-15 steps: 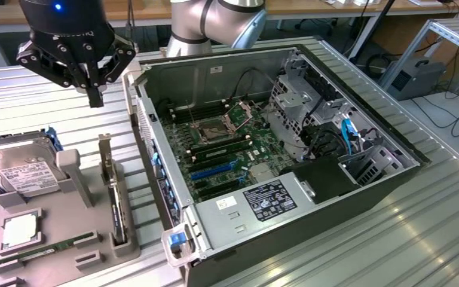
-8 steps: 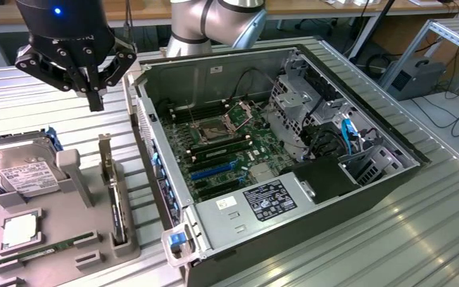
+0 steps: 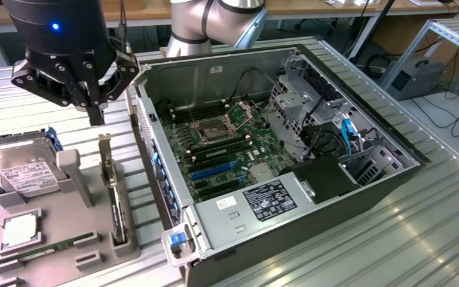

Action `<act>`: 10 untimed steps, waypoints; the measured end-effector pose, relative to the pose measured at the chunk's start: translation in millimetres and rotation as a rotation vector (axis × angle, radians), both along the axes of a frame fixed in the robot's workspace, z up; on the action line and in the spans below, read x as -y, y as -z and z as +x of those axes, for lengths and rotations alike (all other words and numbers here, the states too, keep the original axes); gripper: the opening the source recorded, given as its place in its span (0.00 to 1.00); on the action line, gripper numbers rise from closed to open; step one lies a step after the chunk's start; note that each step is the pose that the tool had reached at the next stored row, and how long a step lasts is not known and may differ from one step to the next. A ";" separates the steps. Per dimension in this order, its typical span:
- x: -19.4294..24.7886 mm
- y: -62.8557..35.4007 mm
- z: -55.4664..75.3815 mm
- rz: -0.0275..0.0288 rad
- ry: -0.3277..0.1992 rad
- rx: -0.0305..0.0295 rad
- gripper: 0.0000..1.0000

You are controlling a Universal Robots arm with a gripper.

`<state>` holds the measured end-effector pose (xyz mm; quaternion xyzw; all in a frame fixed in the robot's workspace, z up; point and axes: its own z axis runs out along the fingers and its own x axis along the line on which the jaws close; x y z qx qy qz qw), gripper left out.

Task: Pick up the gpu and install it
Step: 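Reach for the gpu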

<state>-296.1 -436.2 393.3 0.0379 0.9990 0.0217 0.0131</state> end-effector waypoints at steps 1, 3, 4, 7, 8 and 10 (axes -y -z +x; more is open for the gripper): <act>3.6 0.0 -0.4 0.0000 0.000 0.0001 0.11; 8.9 0.1 -1.1 0.0002 0.000 0.0002 0.11; 15.3 0.0 -2.3 0.0000 0.000 0.0000 0.11; 24.0 0.1 -3.5 0.0001 0.000 0.0001 0.11; 26.8 0.0 -3.8 0.0000 0.000 0.0000 0.11; 32.8 0.1 -4.4 0.0001 0.000 0.0001 0.11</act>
